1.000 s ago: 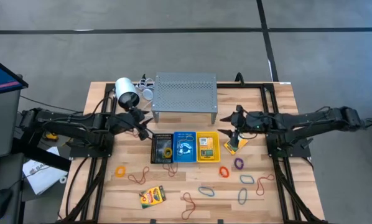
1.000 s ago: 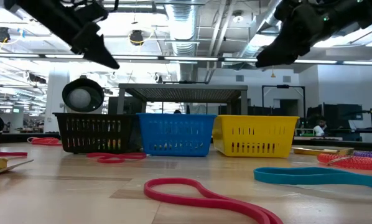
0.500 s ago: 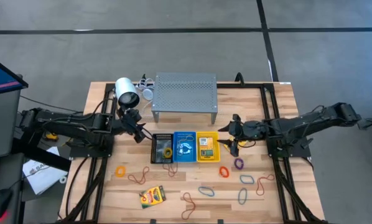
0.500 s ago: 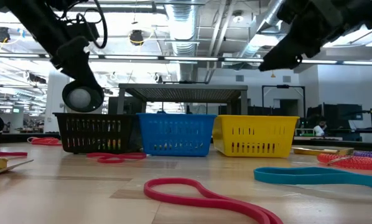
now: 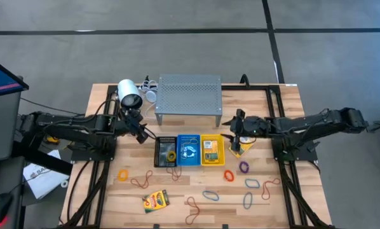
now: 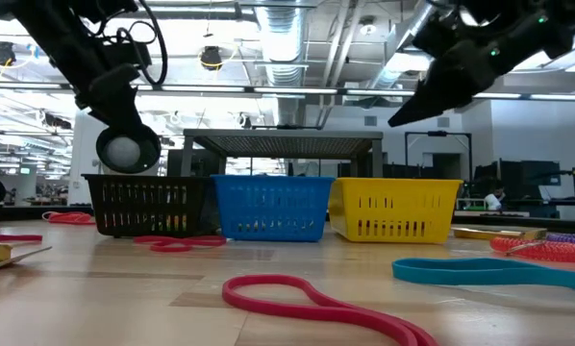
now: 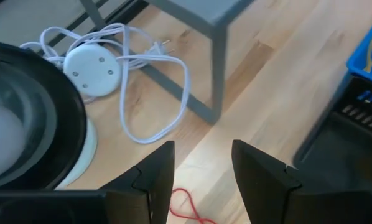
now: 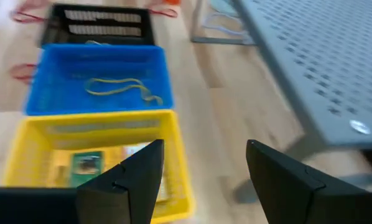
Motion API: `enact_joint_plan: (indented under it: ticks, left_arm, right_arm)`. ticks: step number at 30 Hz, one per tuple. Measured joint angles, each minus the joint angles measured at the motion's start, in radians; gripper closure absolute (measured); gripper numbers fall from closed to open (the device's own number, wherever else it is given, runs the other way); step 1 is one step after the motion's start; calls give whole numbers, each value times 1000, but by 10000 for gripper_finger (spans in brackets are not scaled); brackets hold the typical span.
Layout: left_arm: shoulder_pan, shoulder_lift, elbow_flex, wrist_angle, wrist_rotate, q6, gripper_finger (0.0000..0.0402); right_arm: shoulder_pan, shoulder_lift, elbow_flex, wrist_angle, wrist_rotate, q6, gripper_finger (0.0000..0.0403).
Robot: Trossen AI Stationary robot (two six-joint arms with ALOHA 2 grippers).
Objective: Pick & Place Office Desk Supplies
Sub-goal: Put the red rubber band into the blue basket
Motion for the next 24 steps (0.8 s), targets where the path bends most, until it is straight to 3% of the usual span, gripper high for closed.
enact_joint_plan:
  ticks: [10,24]
  left_arm:
    - [86,0,0,-8,-4,0,247]
    - [150,1,0,-130,66,-137,247]
  right_arm:
    - [-148,0,0,-15,0,-28,179]
    - [-184,0,0,-16,-5,-10,179]
